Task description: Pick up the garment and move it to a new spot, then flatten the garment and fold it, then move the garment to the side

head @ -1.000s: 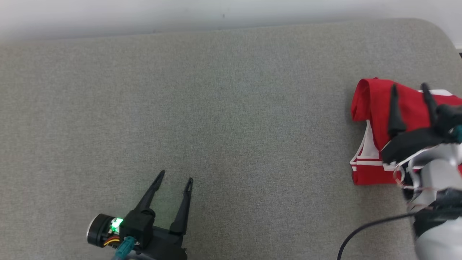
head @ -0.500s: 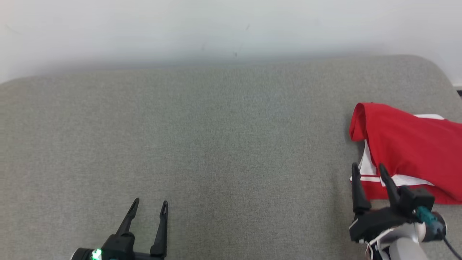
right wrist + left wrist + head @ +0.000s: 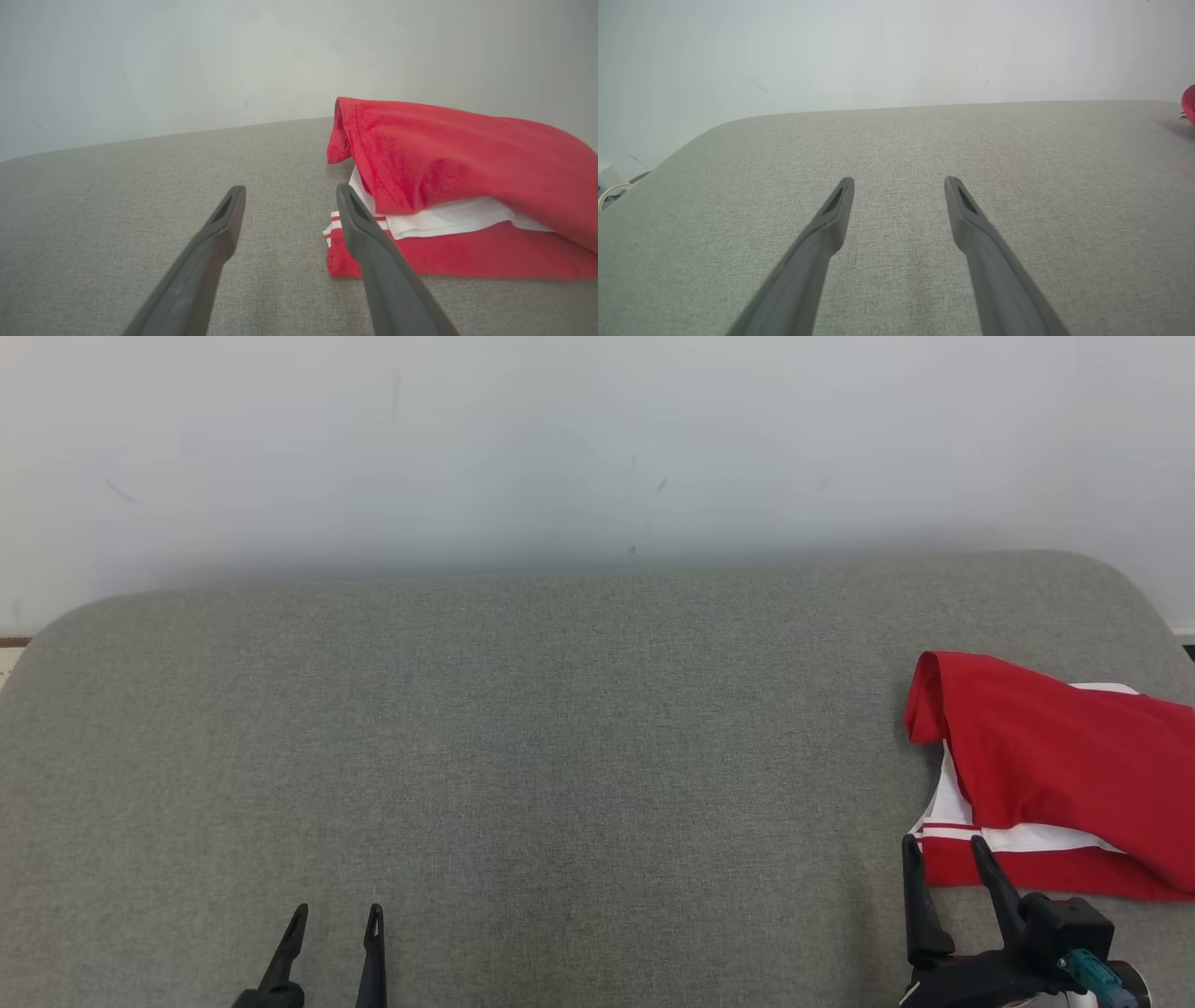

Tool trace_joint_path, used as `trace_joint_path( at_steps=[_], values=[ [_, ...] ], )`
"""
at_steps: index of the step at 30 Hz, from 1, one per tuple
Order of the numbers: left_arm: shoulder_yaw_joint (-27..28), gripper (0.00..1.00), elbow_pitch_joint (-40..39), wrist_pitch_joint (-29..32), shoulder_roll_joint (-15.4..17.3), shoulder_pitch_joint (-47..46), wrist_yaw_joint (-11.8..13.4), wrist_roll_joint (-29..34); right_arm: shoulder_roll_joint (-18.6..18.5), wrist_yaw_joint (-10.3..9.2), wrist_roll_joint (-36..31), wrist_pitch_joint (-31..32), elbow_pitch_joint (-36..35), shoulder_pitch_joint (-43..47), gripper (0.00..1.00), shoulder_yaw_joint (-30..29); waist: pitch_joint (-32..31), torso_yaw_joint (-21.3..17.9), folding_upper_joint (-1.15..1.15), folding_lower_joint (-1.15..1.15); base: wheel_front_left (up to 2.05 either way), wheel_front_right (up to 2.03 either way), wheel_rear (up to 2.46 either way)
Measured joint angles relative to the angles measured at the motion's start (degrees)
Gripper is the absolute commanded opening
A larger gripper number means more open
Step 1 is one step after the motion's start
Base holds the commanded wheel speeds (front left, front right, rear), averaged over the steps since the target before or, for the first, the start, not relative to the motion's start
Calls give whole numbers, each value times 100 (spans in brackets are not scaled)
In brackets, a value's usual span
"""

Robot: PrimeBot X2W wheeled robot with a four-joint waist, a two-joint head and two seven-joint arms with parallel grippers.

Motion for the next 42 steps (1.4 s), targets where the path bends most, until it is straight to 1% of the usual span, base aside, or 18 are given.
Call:
trace_joint_path(
  at_steps=[6, 8, 12, 18, 22, 27, 33, 37, 42],
  values=[
    [90, 100, 20, 0, 1, 20, 1, 13, 26, 0, -22, 0, -94, 116, 100, 9, -54, 25, 0, 1, 0, 0, 0],
    [113, 100, 18, 0, 2, 23, 2, 29, 70, 0, 125, 0, -147, 186, 100, 7, -66, 38, 0, 1, 0, 0, 0],
    [124, 100, 53, 0, 5, 24, 11, 55, 36, 0, 211, 0, -210, 238, 100, 182, -76, 49, 0, 1, 0, 0, 0],
    [154, 100, 83, 0, 3, 21, 52, 58, -44, 0, 125, 0, -188, 241, 100, 252, -102, 47, 0, 1, 0, 0, 0],
    [207, 100, 92, 0, 1, 21, 52, 23, -73, 0, -71, 0, -188, 240, 100, 203, -98, 34, 0, 1, 0, 0, 0],
    [261, 100, 109, 0, -3, 17, -46, -34, -44, 0, -258, 0, -154, 240, 100, 141, -71, 38, 0, 1, 0, 0, 0],
    [335, 100, 121, 0, -10, 12, -151, -64, 1, 0, -315, 0, -168, 241, 100, 127, -46, 26, 0, 1, 0, 0, 0],
    [388, 100, 140, 0, -14, 10, -200, -69, 20, 0, -332, 0, -172, 241, 100, 133, -54, 17, 0, 2, 0, 0, 0],
    [385, 100, 238, 9, -33, 85, -201, -65, 32, 0, -331, 3, -70, 298, 100, 137, -60, 24, 0, 2, 0, 0, 0]
  ],
)
